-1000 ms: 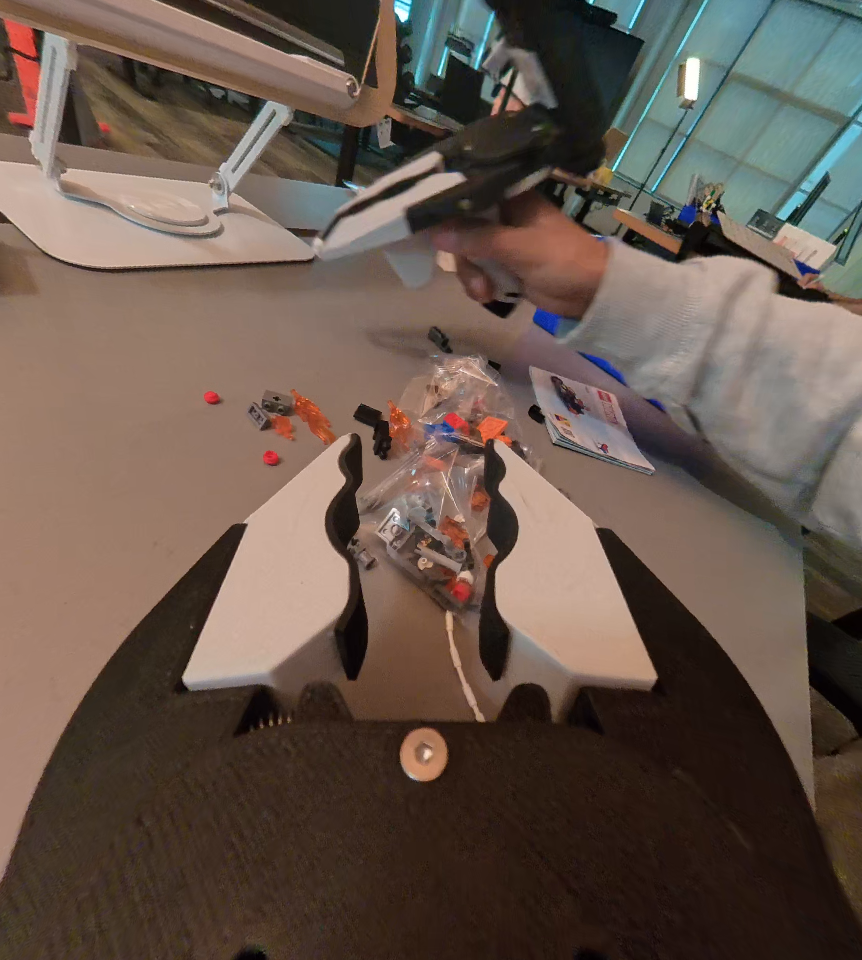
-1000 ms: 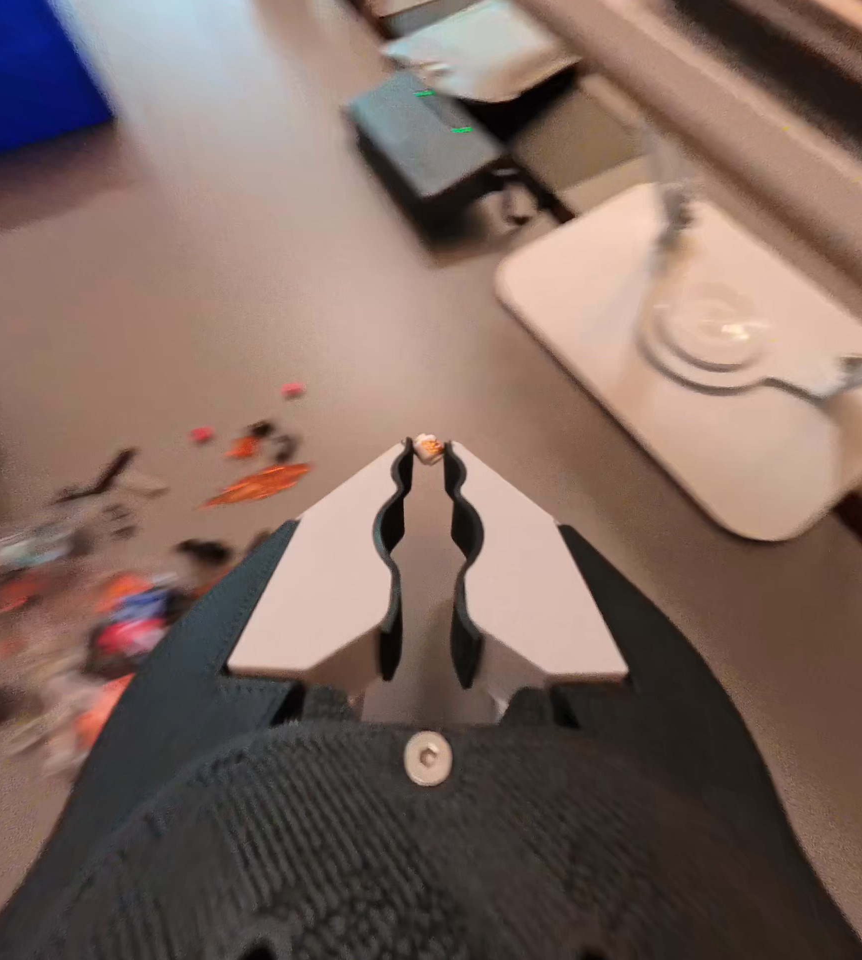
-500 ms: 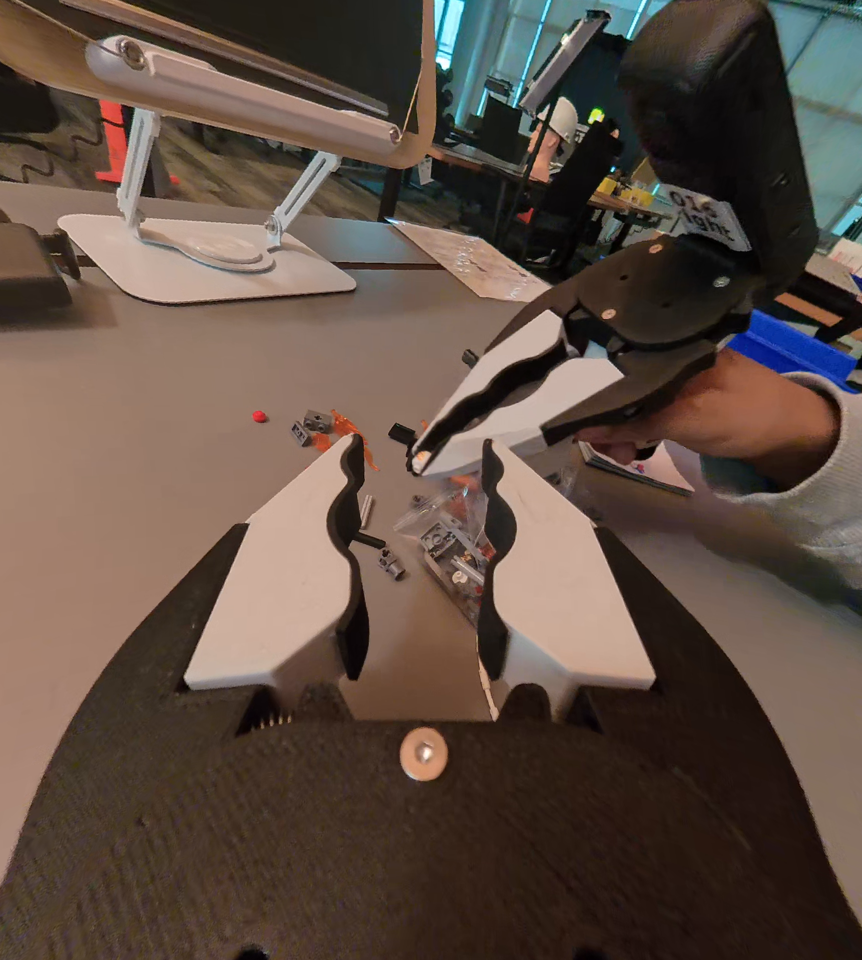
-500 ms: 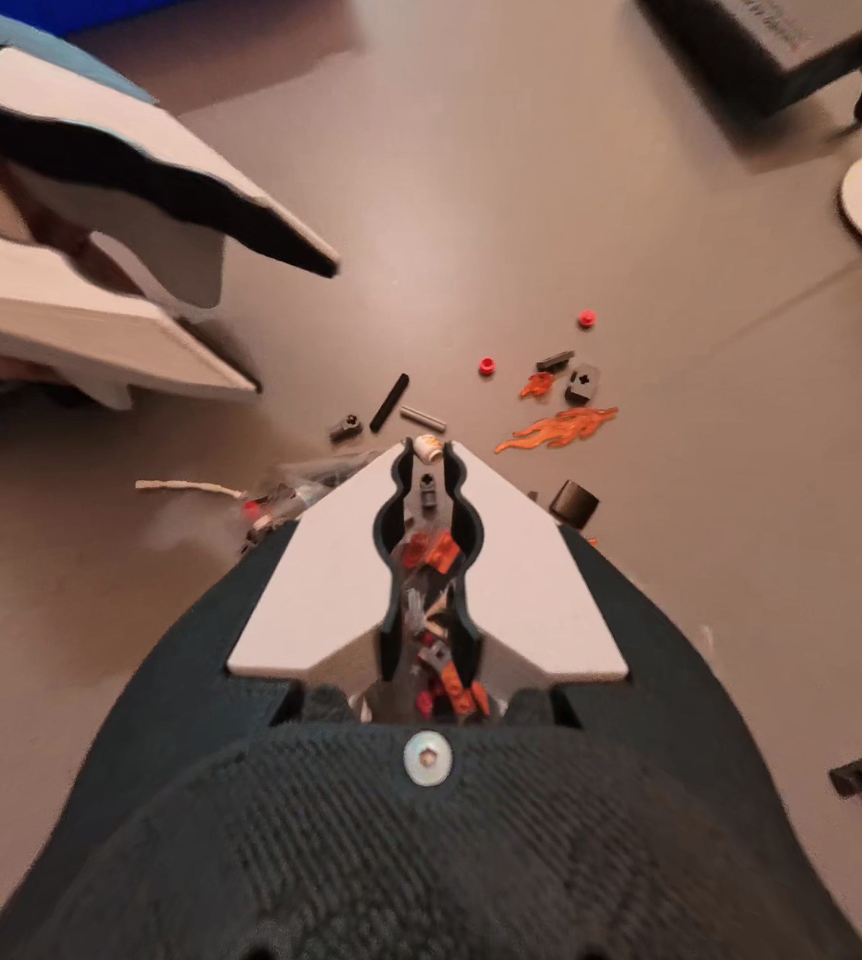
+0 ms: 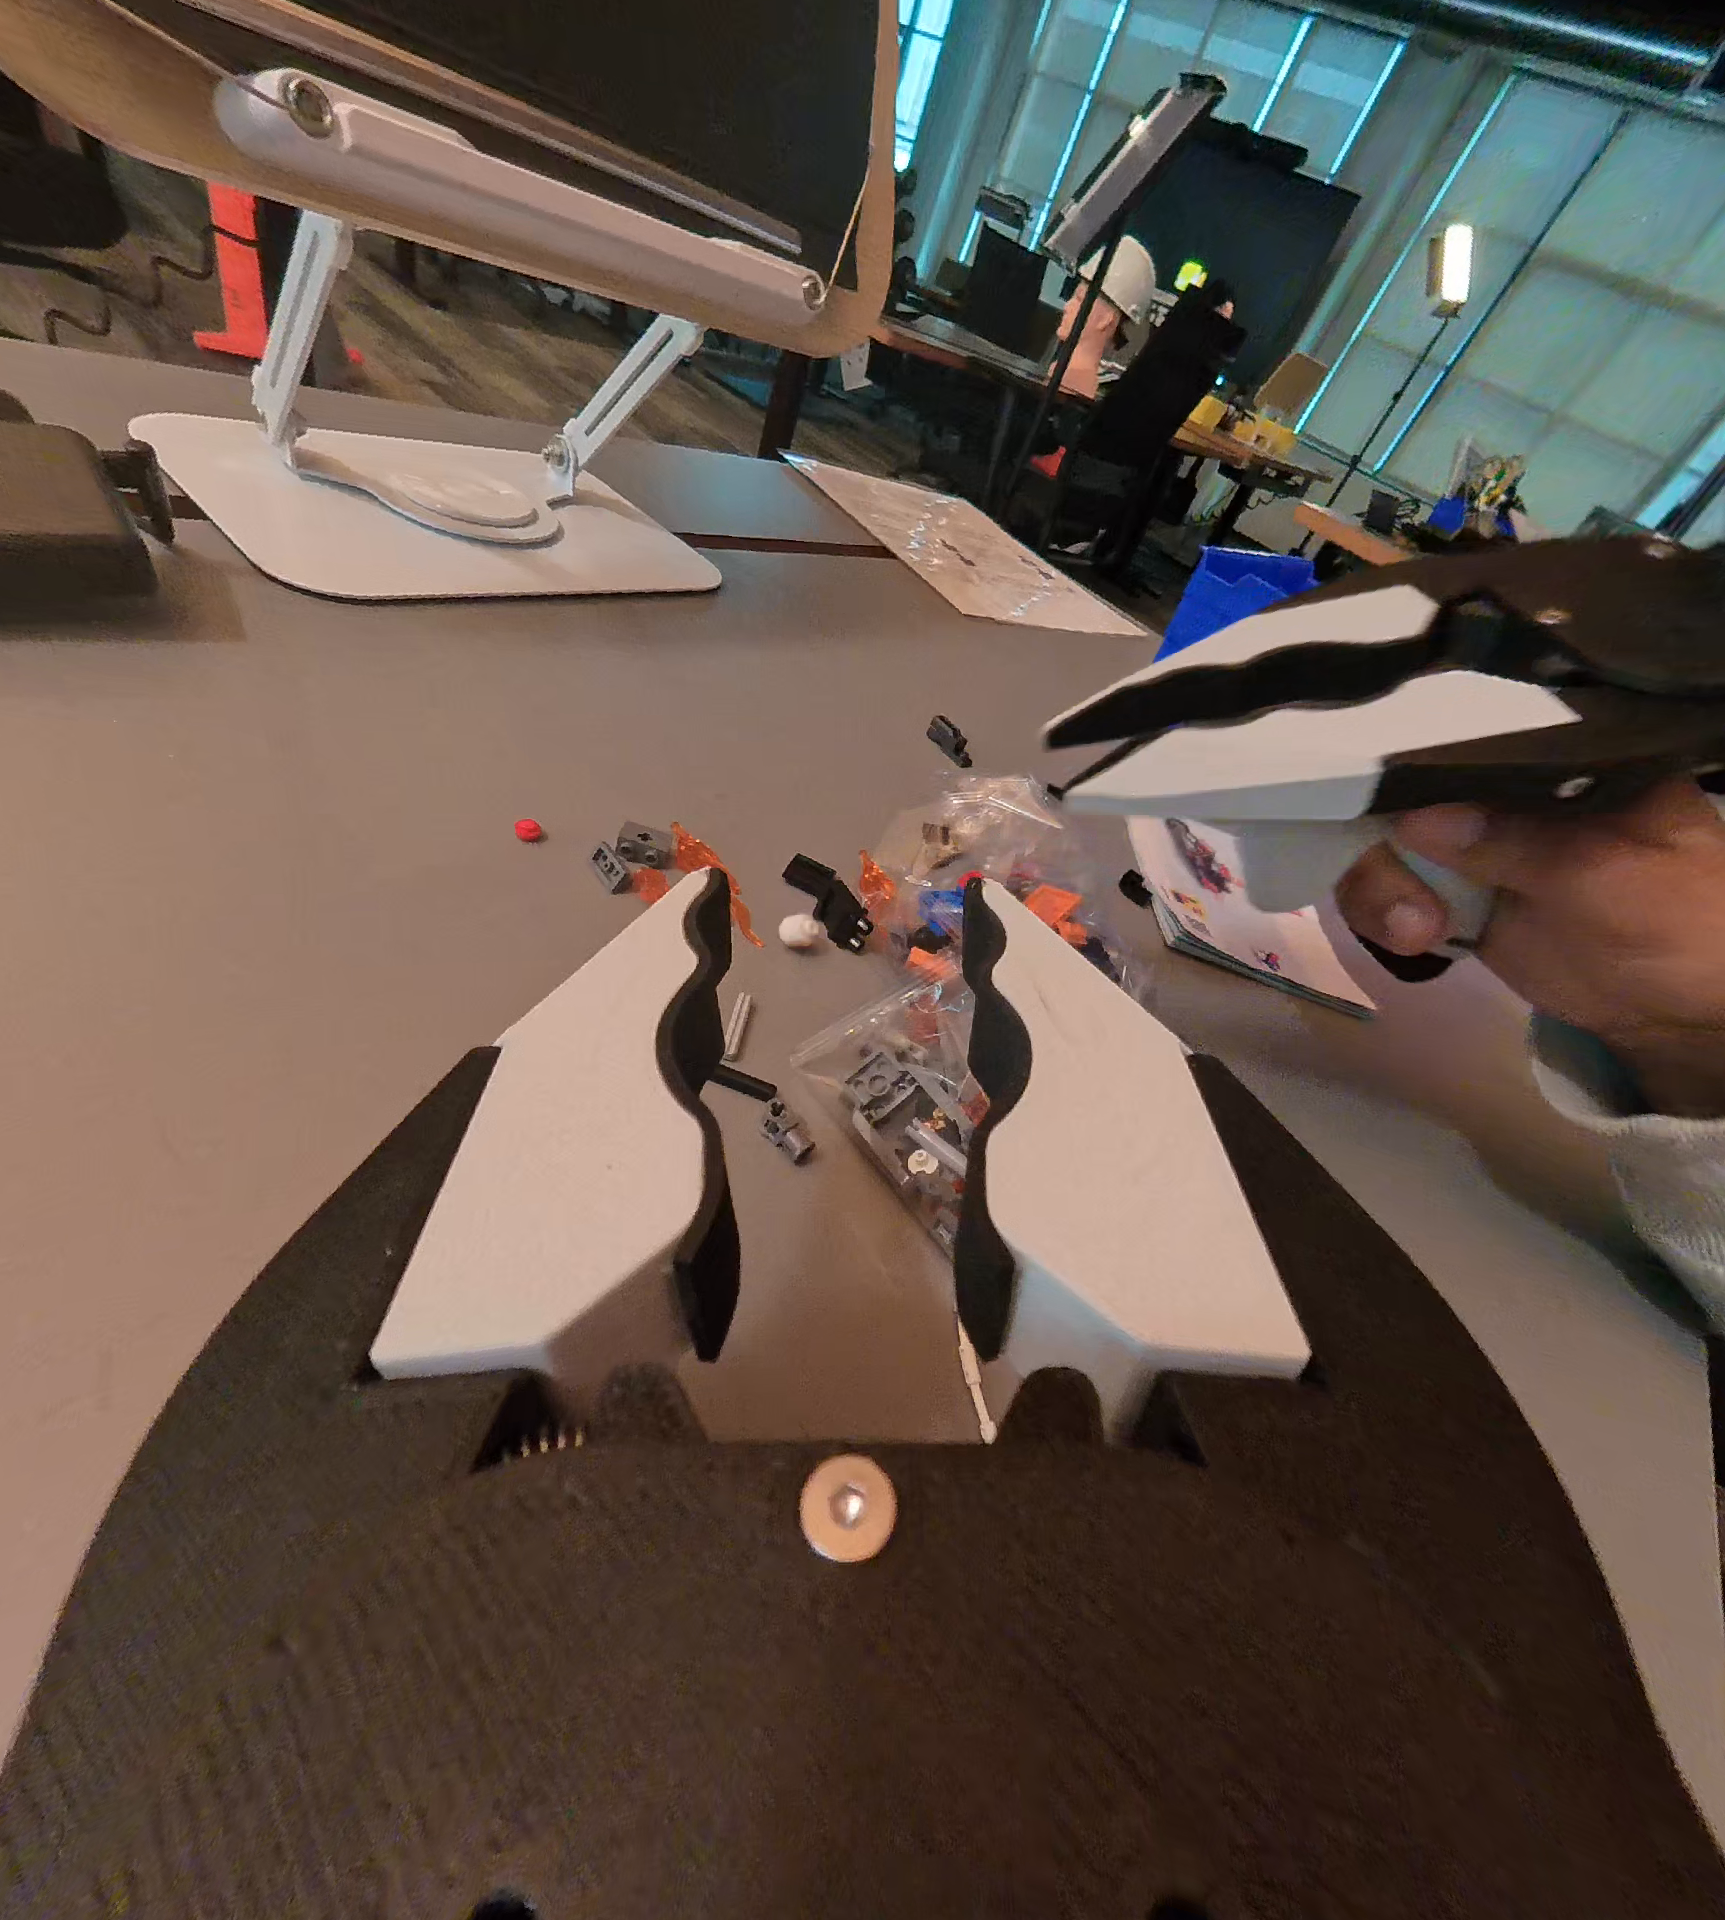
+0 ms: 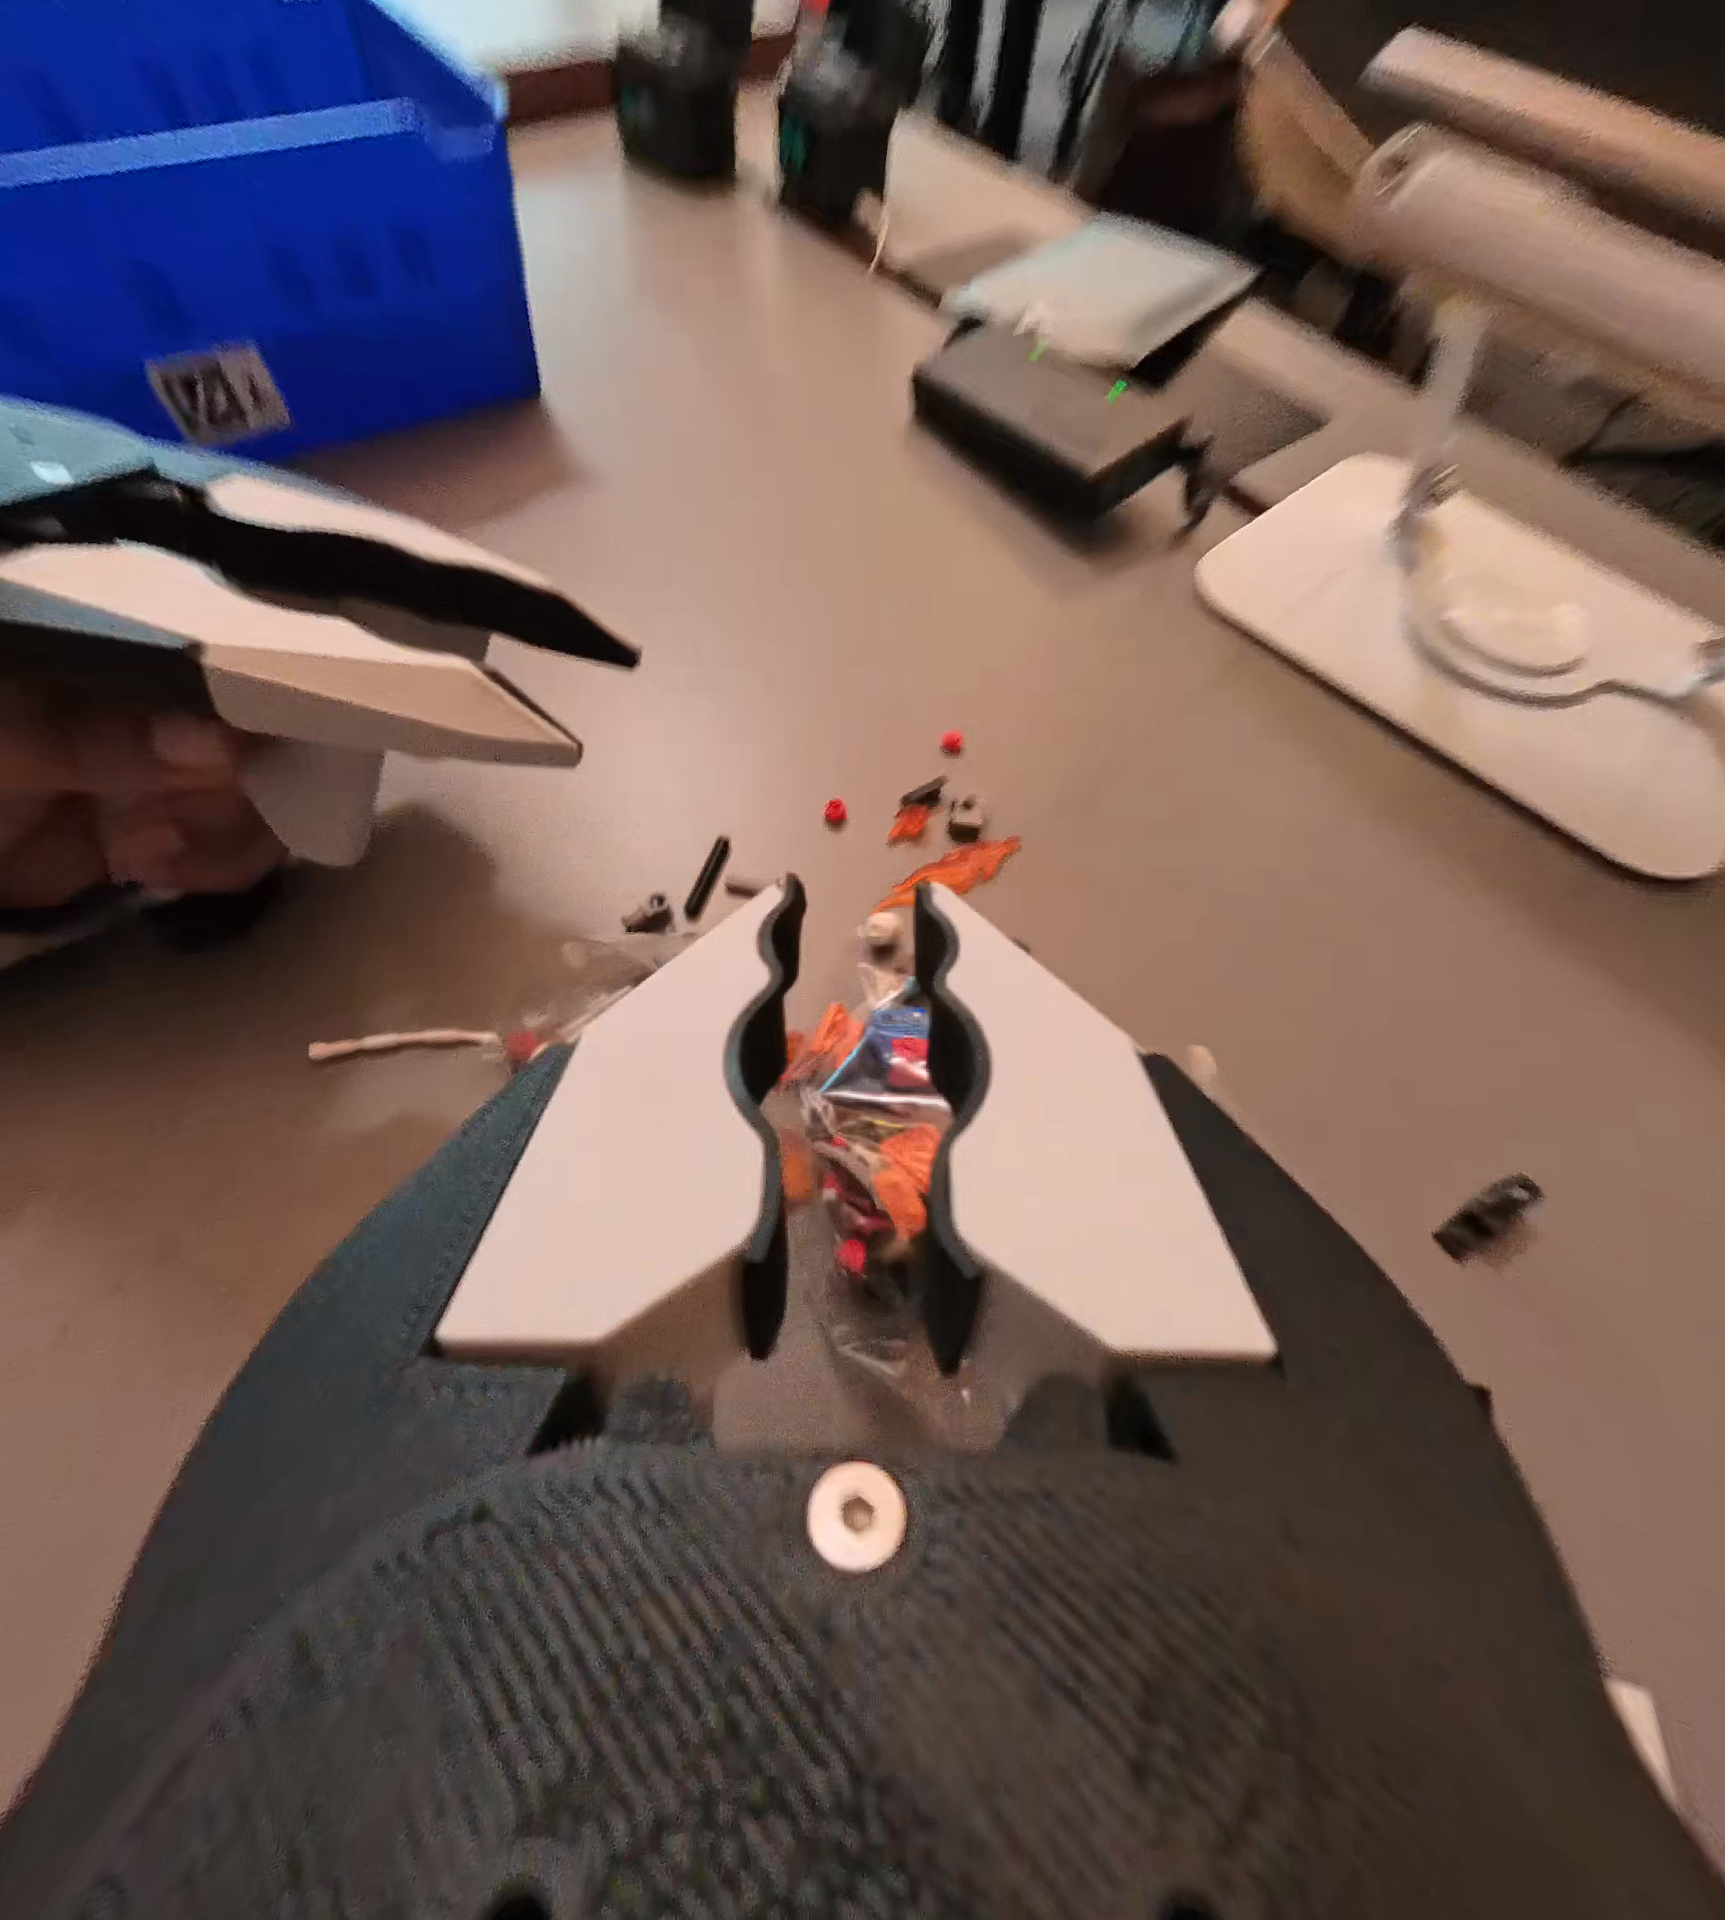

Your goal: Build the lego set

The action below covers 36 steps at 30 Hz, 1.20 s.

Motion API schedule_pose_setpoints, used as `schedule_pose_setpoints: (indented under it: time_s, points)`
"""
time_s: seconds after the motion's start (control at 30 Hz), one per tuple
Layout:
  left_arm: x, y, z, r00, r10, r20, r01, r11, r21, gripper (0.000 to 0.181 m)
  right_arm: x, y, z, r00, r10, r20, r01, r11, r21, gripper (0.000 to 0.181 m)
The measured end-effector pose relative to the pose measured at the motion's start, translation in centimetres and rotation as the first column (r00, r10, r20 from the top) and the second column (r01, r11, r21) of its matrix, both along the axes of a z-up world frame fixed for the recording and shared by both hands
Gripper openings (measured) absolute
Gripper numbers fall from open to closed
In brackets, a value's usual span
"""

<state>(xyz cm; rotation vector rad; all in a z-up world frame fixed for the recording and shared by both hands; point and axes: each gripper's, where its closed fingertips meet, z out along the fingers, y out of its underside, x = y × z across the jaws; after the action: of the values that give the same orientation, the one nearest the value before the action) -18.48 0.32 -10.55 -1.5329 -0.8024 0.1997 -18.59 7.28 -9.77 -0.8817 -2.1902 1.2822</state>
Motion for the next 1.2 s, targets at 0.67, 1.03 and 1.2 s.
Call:
schedule_pose_setpoints:
  time_s: [0.67, 1.03, 1.2]
  points:
    - [2.9, 3.7, -5.5, 0.992, -0.072, 0.104, 0.109, 0.898, -0.427, 0.049, 2.5, 6.7, 1.9, 0.956, -0.158, -0.247, 0.076, 0.948, -0.31, 0.033]
    - [3.2, 3.2, 0.2, 0.979, -0.203, -0.005, 0.203, 0.979, -0.009, 0.0, 3.1, 5.5, 1.7, 0.961, -0.105, -0.257, 0.028, 0.958, -0.287, 0.03]
    - [4.0, 3.3, 2.0, 0.969, -0.234, -0.074, 0.24, 0.967, 0.085, 0.0, 5.8, 2.2, 3.2, 0.959, 0.097, -0.266, -0.202, 0.892, -0.405, 0.046]
